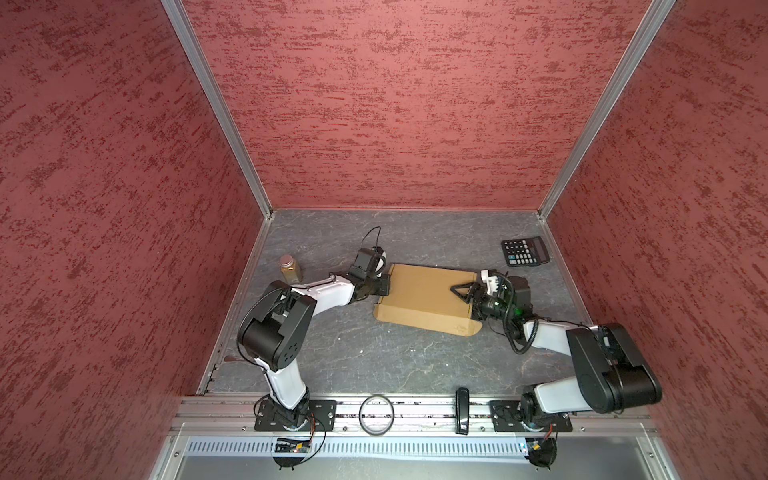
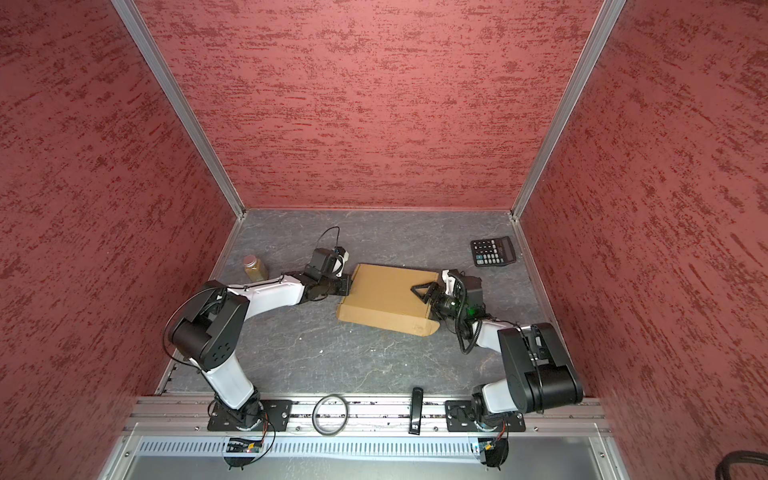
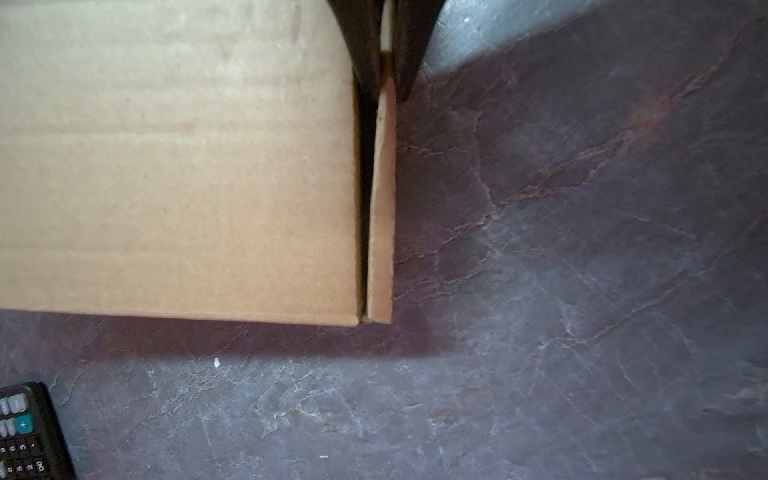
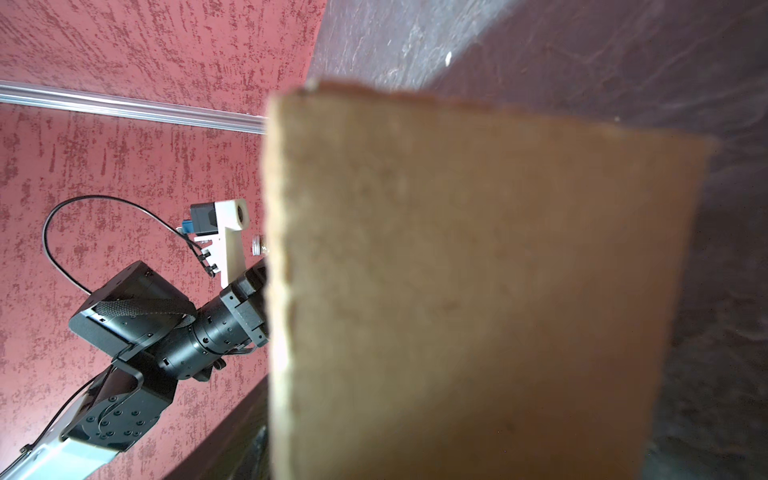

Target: Fold the paper box

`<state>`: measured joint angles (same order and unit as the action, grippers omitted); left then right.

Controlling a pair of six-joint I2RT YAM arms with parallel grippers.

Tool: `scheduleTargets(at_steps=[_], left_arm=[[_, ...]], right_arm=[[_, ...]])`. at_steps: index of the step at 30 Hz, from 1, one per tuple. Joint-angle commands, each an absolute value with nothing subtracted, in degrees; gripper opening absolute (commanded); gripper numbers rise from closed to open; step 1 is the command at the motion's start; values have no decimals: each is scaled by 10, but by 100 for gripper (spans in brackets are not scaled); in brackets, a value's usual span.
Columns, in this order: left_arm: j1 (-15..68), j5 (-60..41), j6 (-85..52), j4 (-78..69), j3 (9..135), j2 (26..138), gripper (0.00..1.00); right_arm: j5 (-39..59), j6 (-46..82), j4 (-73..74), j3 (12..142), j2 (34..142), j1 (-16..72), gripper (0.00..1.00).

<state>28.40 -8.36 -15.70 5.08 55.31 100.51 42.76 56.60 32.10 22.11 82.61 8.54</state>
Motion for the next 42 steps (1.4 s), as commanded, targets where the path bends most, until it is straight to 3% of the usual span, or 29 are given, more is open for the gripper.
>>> scheduleTargets(at_steps=[1,14,26,42], left_arm=[[295,-97,-150,53,568,1017,10],[296,-96,-141,57,581,1022,13],[300,-95,-137,64,593,1027,16],[299,-88,-134,70,598,1013,30]], right_arm=[[452,582,375,234,830,97,77],[452,595,396,236,853,109,75],[448,609,424,229,857,113,65],[443,611,420,228,854,113,55]])
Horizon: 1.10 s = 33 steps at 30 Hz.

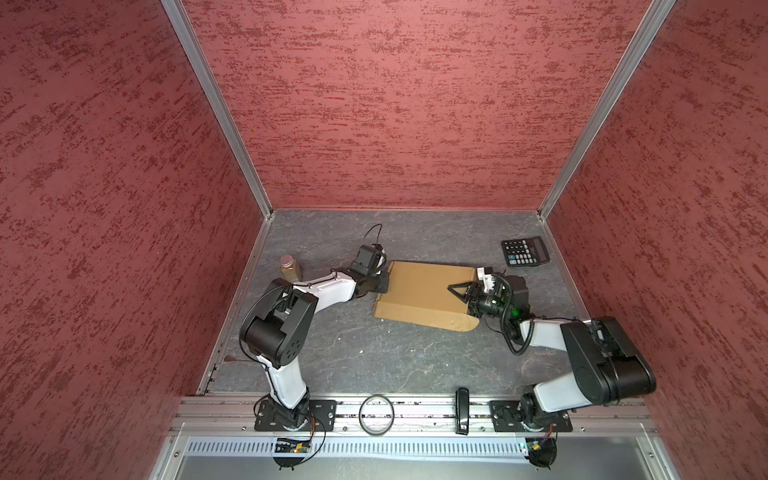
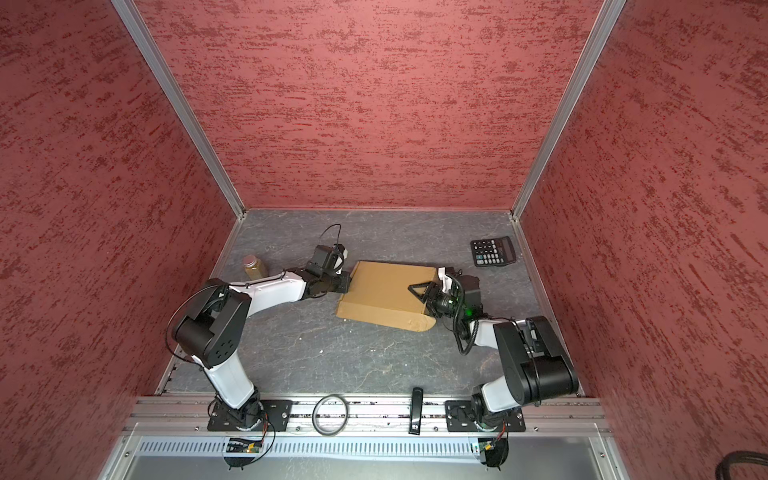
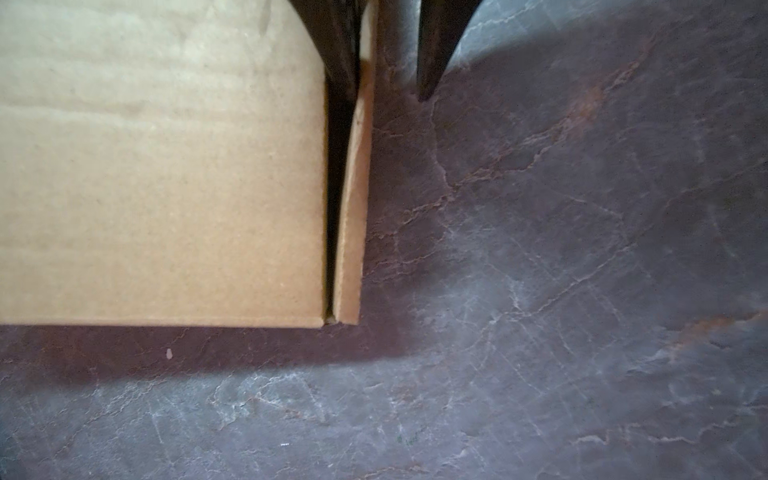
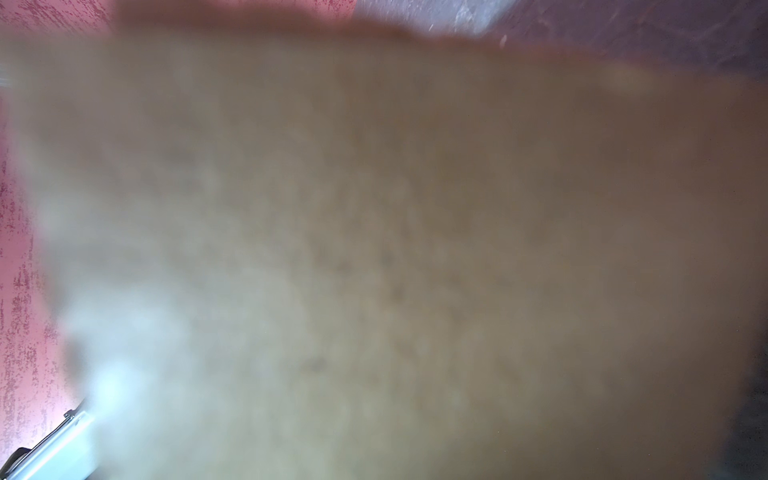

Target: Fold the paper box

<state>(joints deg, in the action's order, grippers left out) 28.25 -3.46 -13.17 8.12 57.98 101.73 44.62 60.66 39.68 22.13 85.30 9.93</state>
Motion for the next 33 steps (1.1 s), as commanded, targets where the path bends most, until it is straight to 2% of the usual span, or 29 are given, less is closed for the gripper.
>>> scheduleTargets(at_steps=[1,17,26,33], left_arm=[[299,-87,-134,70,598,1011,32],[296,-82,-132,86,606,965,42],[289,-79,-129,104,606,925,44],[239,-123,-133,126,592,867,49]], right_arm=[[443,610,420,228,854,113,55],[438,597,411,227,855,113,54],[438,592,416,226,857,113,54],[452,588,437,229,864,113,53]])
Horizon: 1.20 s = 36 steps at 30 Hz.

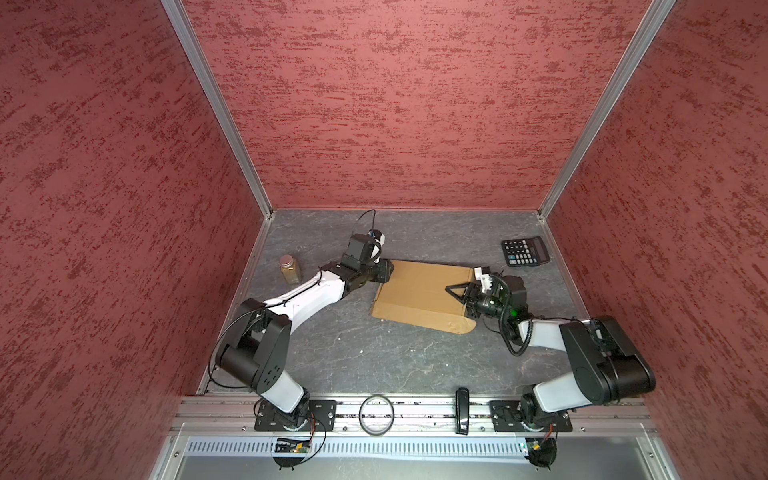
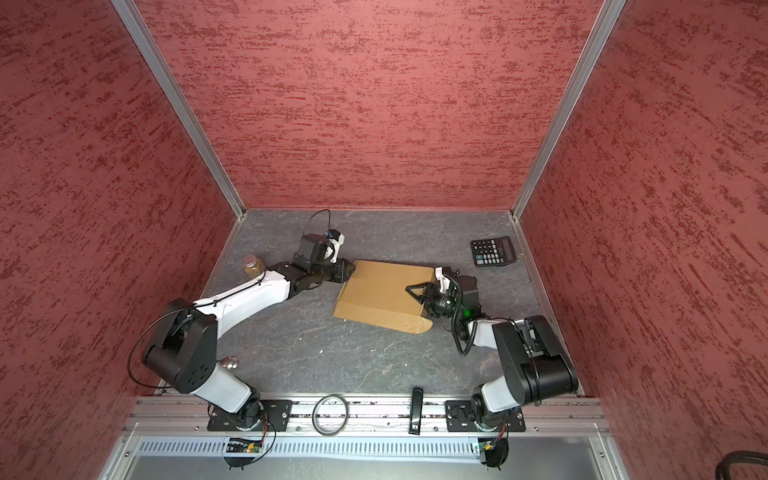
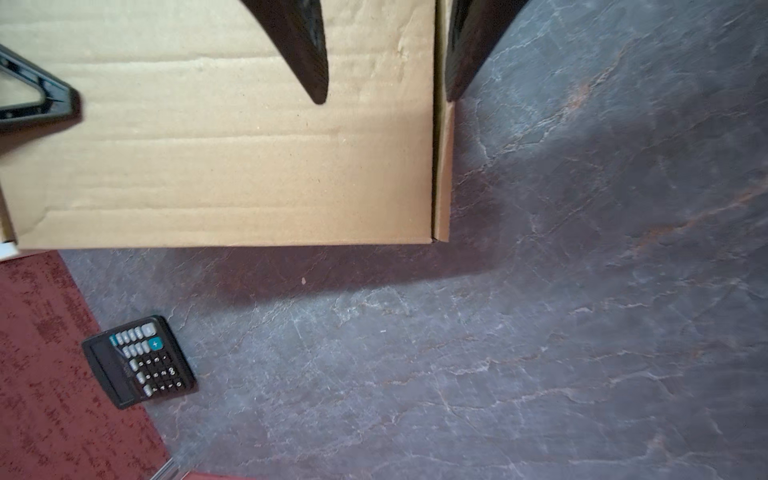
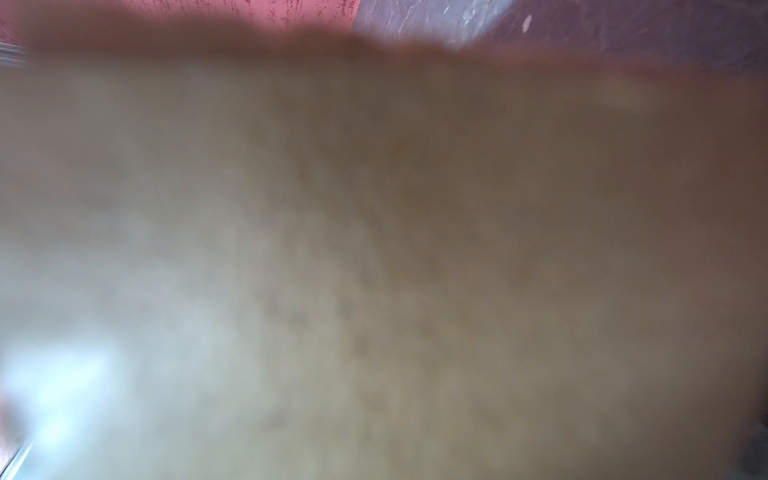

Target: Fold the paper box

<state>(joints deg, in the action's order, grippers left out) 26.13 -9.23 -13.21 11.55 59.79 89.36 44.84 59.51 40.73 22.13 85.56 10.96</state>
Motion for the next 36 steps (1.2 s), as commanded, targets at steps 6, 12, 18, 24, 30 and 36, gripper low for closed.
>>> scheduleTargets(at_steps=[6,12,18,24,30,36], left_arm=[[174,-195,-146,120,561,827,51],[142,-191,-130,119,542,796,55],[90,-257,-154,65,517,774,64],[30,-440,-195,-18,527,817,67],[25,-568,-240,-88,555,870,66],[40,-621,-255,-112,557,872,68]], right_arm=[[463,588,425,249,862,113,52],[476,575,365,294,842,112,52],[504,536,266,364,836,104,52],[590,515,245,416,845,85,52],[677,537,310,433,873,60,52],[716,579,389,450,896,44,51]])
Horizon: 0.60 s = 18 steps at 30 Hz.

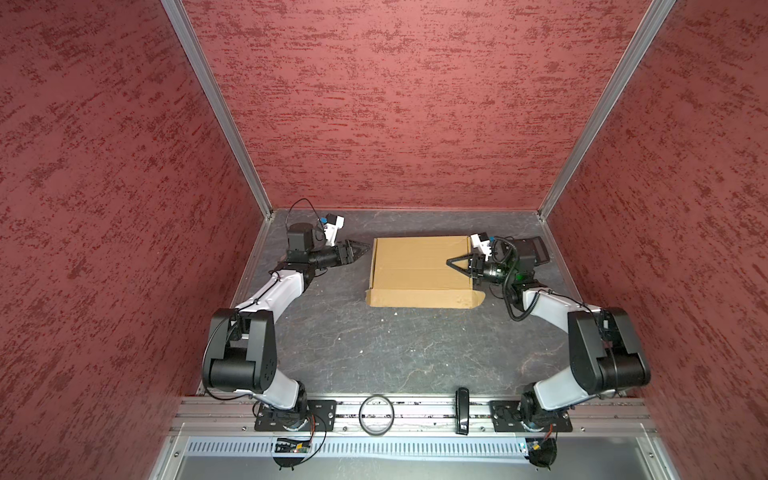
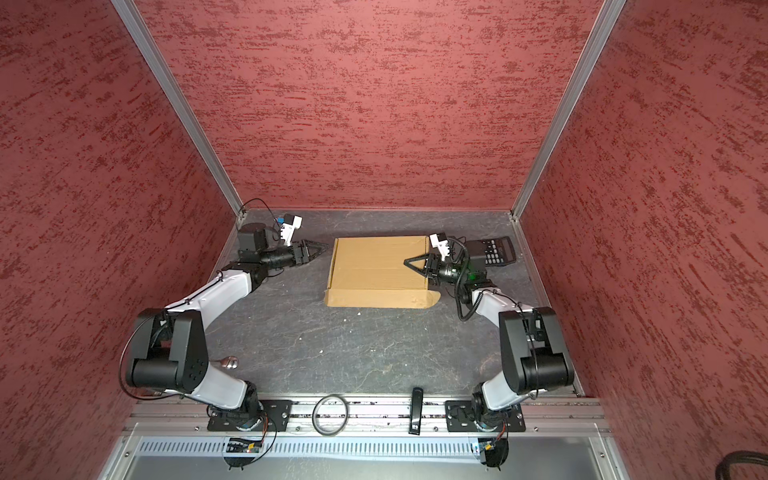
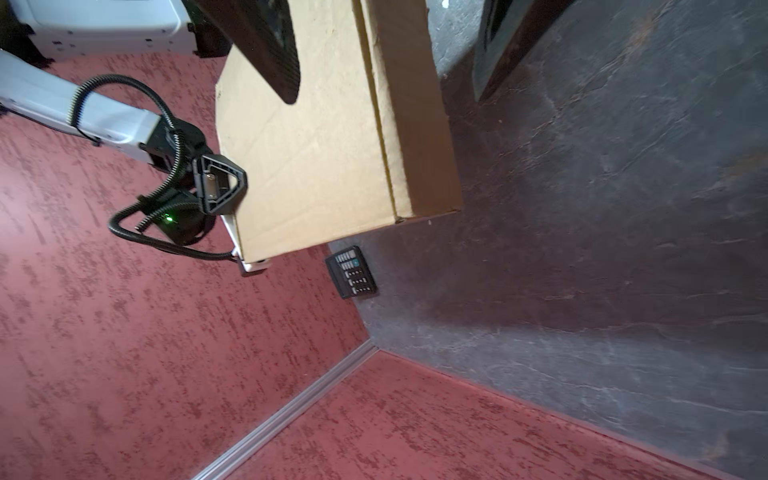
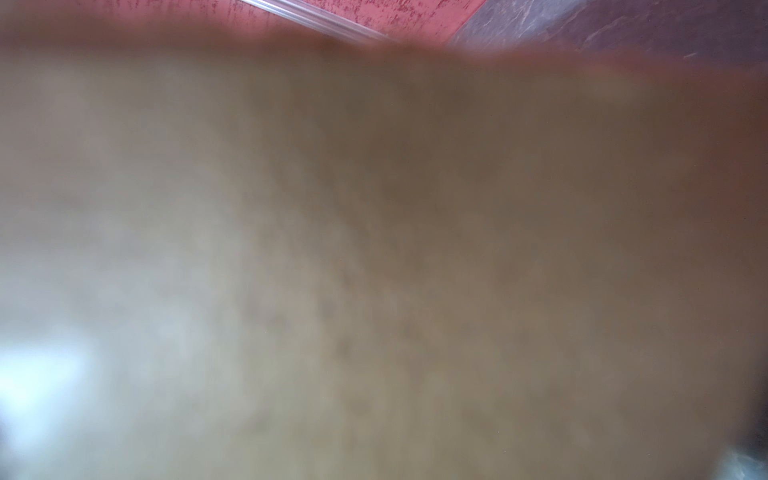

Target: Fold the paper box

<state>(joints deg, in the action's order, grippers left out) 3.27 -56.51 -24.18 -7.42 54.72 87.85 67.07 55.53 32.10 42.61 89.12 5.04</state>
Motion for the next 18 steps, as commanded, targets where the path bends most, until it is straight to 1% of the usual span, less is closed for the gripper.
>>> scheduleTargets(at_steps=[1,6,11,18], left_arm=[[43,-624,-258,-116,553,870,68],[53,-623,-267,-120,535,870,70],[63,-630,-299,-170,510,872,70],[94,-636,-320,-196,520,878,70]], right_arm=[[720,585,399,455,899,42,51],[738,647,493,460,913,38,49],[744,711,584,457,928,35,49],[749,729,618,459,941,35,48]])
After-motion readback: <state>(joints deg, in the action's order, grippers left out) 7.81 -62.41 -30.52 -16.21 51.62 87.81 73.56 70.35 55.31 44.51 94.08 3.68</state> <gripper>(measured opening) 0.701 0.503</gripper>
